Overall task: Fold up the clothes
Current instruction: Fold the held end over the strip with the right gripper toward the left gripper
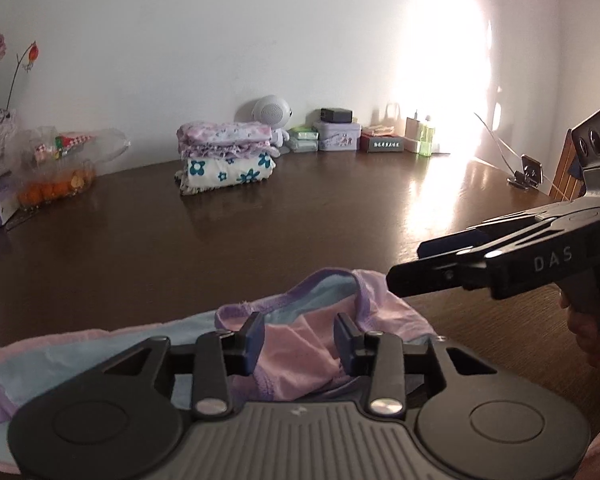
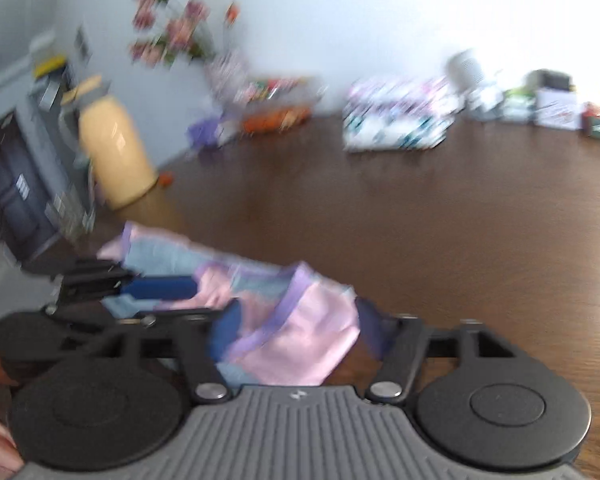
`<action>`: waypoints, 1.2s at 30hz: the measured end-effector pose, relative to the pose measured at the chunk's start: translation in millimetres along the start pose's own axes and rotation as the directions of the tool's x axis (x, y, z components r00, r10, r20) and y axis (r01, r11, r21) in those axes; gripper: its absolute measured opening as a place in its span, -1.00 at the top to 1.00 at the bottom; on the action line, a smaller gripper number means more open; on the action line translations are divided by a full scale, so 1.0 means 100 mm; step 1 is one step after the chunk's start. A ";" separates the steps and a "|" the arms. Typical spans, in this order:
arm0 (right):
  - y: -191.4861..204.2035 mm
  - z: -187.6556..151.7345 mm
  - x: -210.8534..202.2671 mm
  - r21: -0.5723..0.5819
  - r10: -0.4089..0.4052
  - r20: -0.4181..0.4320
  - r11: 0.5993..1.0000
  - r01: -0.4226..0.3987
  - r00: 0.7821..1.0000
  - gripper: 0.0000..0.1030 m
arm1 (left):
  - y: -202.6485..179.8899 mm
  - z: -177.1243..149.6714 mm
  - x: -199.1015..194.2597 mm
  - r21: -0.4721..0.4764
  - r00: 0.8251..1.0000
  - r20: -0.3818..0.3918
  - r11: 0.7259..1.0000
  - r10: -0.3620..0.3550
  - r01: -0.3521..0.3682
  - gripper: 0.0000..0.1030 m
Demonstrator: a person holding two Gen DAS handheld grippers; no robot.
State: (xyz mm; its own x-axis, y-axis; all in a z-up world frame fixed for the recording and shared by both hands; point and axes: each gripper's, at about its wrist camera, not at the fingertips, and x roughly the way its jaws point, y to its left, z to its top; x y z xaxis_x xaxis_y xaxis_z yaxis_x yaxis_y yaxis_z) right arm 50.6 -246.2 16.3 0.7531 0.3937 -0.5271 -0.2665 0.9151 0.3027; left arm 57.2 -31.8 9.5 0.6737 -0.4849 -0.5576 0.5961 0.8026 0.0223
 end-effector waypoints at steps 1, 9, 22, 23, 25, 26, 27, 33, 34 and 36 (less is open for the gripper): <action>-0.05 0.01 -0.07 0.024 -0.003 0.015 1.000 0.002 1.000 -0.60 | -0.03 0.02 -0.01 0.010 1.000 0.009 1.000 -0.006 0.006 0.29; -0.35 -0.10 0.01 0.265 0.118 -0.077 0.960 -0.094 0.990 -0.38 | -0.09 0.00 0.17 0.039 0.999 -0.028 0.999 0.025 -0.024 0.33; -0.32 -0.32 0.16 0.512 0.113 -0.097 0.858 -0.048 0.989 0.50 | 0.07 -0.19 0.32 0.146 0.998 -0.061 0.989 0.031 -0.021 0.72; -0.32 -0.33 0.18 0.525 0.110 -0.093 0.850 -0.046 0.990 0.50 | 0.08 -0.19 0.32 0.149 0.998 -0.059 0.989 0.024 -0.015 0.72; -0.30 -0.33 0.21 0.549 0.105 -0.085 0.835 -0.042 0.991 0.50 | 0.11 -0.20 0.31 0.147 0.999 -0.054 0.989 0.008 0.000 0.72; -0.29 -0.34 0.22 0.558 0.103 -0.082 0.829 -0.040 0.991 0.51 | 0.12 -0.21 0.31 0.143 0.999 -0.053 0.990 -0.001 0.008 0.72; -0.28 -0.34 0.24 0.565 0.098 -0.082 0.824 -0.035 0.992 0.53 | 0.14 -0.21 0.30 0.138 0.999 -0.052 0.990 -0.009 0.016 0.72; -0.21 -0.21 0.19 0.492 0.032 -0.099 0.870 0.021 0.995 0.89 | 0.31 -0.18 0.20 0.037 0.997 -0.023 0.996 -0.078 0.079 0.53; -0.18 -0.17 0.15 0.461 0.015 -0.096 0.887 0.031 0.995 0.89 | 0.34 -0.16 0.17 0.019 0.996 -0.014 0.996 -0.092 0.092 0.47; -0.14 -0.08 0.08 0.394 -0.024 -0.094 0.917 0.059 0.995 0.89 | 0.37 -0.14 0.11 -0.008 0.993 -0.001 0.993 -0.114 0.114 0.45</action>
State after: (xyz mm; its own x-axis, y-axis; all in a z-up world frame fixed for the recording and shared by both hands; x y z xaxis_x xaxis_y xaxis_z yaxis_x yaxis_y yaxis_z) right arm 55.5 -254.8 1.6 0.6997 0.3784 -0.6060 0.0371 0.8279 0.5597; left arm 81.2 -2.5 -7.3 0.6010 -0.5730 -0.5572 0.6655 0.7449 -0.0481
